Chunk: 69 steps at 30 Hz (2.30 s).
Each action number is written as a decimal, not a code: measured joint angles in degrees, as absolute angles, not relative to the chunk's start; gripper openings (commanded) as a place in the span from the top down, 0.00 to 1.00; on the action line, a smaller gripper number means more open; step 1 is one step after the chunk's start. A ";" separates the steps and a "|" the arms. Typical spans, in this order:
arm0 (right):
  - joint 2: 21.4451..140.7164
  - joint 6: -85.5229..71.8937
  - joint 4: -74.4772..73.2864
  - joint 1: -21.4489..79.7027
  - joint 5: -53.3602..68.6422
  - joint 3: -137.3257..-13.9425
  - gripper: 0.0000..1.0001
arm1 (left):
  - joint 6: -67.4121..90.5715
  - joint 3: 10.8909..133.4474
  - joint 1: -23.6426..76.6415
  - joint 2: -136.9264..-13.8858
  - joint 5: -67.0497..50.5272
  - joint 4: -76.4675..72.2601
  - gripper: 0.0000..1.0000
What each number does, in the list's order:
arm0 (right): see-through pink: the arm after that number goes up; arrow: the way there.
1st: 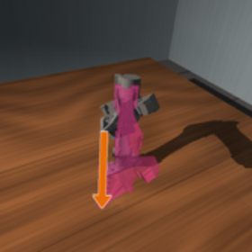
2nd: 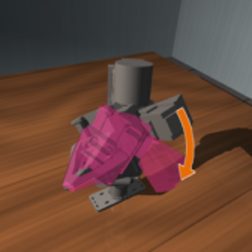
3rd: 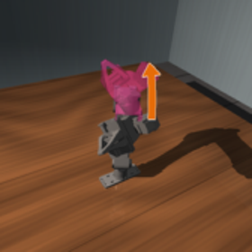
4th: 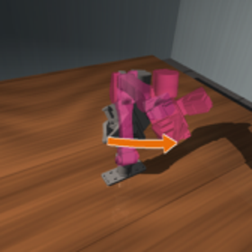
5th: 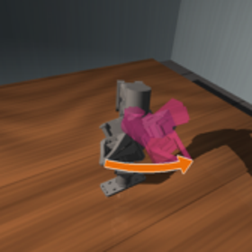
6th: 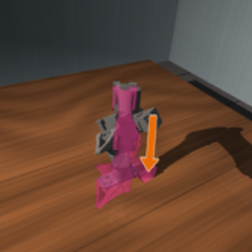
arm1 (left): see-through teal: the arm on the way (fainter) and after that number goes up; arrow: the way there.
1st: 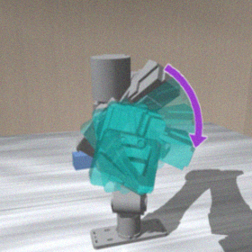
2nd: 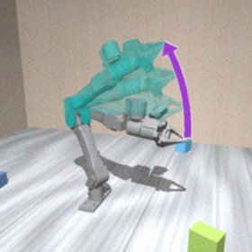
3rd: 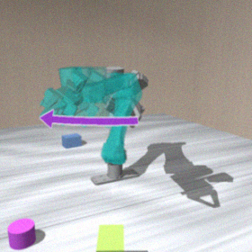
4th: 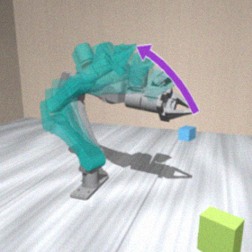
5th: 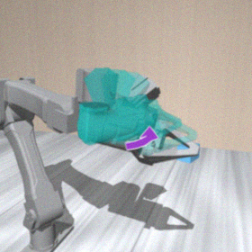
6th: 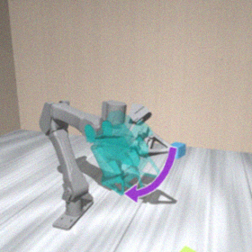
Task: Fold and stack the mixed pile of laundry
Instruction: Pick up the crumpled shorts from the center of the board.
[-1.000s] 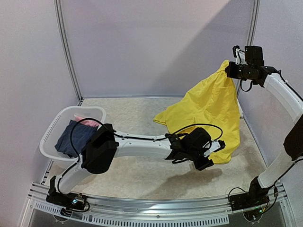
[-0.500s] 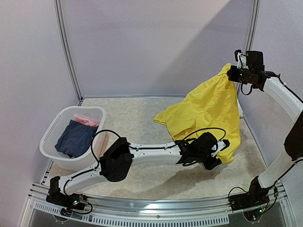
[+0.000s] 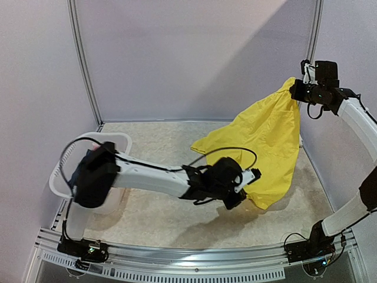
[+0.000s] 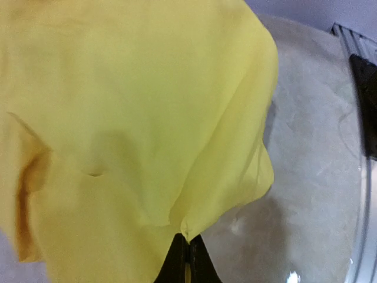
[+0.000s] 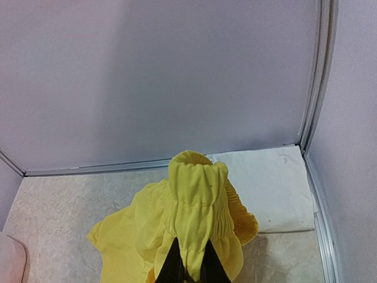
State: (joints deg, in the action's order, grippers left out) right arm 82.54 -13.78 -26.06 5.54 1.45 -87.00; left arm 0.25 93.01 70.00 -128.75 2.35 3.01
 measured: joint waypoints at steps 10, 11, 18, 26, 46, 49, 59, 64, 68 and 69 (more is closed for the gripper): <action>71.16 -31.38 -40.14 4.69 3.92 -81.71 1.00 | -10.44 80.18 64.62 -91.48 11.49 3.53 1.00; 70.48 -33.54 -41.23 4.60 4.45 -79.15 1.00 | -11.38 80.18 63.81 -91.09 11.57 4.27 1.00; 70.11 -41.78 -47.20 -0.60 5.48 -64.31 0.75 | -13.74 80.82 61.71 -100.84 4.95 12.23 0.93; 70.59 -31.70 -54.41 -7.66 12.29 -62.65 0.03 | -11.31 83.22 62.76 -109.49 -0.62 23.59 0.58; 64.23 78.72 -62.02 -15.40 17.98 -52.31 0.39 | 3.29 73.12 67.68 -101.01 -7.35 22.06 0.56; 58.70 94.04 -58.65 -15.40 14.98 -47.24 0.40 | 3.53 73.12 67.72 -101.27 -7.70 21.71 0.56; 57.65 112.05 -43.86 -16.21 10.09 -42.89 0.45 | 5.21 70.08 67.72 -101.27 -8.34 18.22 0.56; 58.30 113.49 -40.36 -17.19 8.67 -40.62 0.46 | 5.80 67.79 67.72 -101.23 -8.10 17.50 0.56; 58.17 114.02 -39.09 -17.39 7.55 -39.09 0.44 | 5.85 67.22 67.72 -101.14 -7.79 17.45 0.56; 58.13 114.13 -38.74 -17.41 7.31 -38.59 0.44 | 5.85 67.22 67.72 -101.14 -7.70 17.41 0.56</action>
State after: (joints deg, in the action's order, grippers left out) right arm 58.13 114.13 -38.74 -17.41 7.31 -38.59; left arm 5.85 67.22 67.72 -101.14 -7.70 17.41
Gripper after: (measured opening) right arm 0.550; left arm 0.440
